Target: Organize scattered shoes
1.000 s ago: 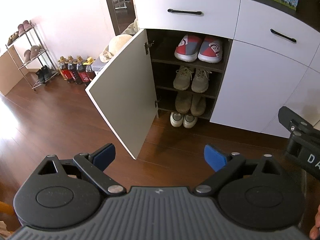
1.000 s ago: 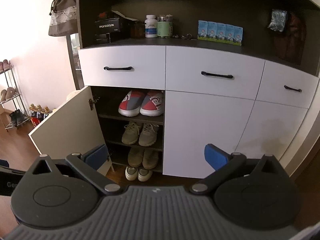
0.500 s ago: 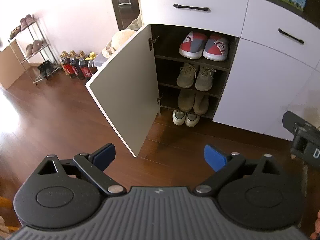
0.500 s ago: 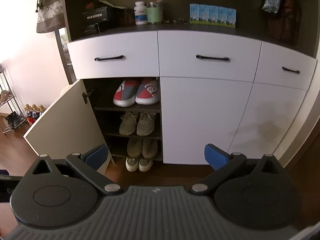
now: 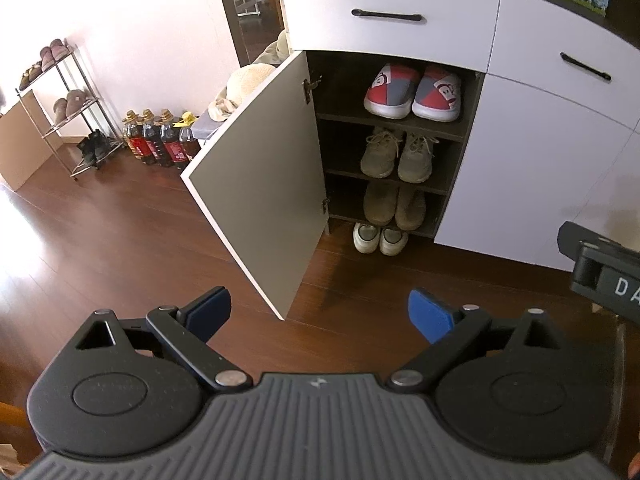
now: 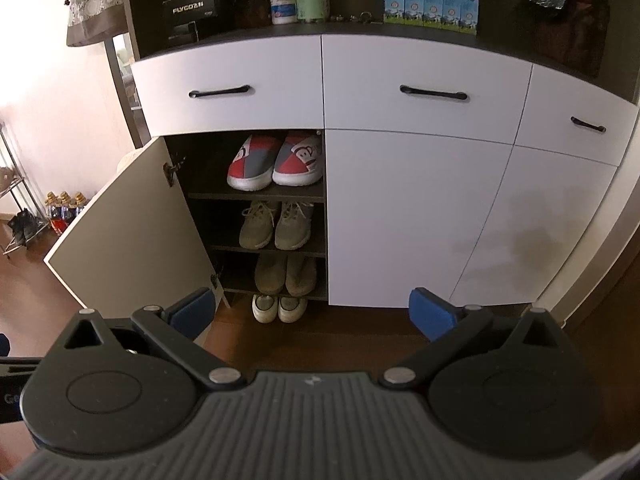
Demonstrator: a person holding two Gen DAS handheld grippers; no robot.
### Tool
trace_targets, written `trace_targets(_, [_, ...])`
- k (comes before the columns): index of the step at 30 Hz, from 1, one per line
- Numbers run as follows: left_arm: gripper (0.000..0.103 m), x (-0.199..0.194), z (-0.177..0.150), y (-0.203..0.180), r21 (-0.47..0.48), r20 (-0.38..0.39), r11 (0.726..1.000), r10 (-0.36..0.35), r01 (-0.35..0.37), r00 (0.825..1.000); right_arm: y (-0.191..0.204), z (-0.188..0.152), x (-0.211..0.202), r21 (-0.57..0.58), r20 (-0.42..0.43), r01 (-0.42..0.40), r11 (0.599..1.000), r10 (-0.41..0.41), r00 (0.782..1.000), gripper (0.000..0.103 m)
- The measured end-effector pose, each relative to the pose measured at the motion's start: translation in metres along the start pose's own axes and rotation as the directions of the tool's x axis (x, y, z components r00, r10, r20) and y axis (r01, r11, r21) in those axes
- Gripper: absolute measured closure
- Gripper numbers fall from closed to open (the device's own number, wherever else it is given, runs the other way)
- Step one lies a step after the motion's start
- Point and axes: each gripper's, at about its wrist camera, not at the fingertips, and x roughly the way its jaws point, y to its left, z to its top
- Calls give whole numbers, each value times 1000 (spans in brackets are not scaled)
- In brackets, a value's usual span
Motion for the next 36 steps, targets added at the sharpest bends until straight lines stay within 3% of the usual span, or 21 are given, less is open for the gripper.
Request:
trace_targets(25, [6, 32, 21, -47, 120, 37, 990, -75, 70, 996, -25, -7, 17, 32, -4, 52, 998, -52, 999, 1])
trace_targets(36, [6, 35, 27, -38, 102, 66, 990, -102, 95, 993, -22, -4, 32, 24, 12, 51, 998, -51, 999, 1])
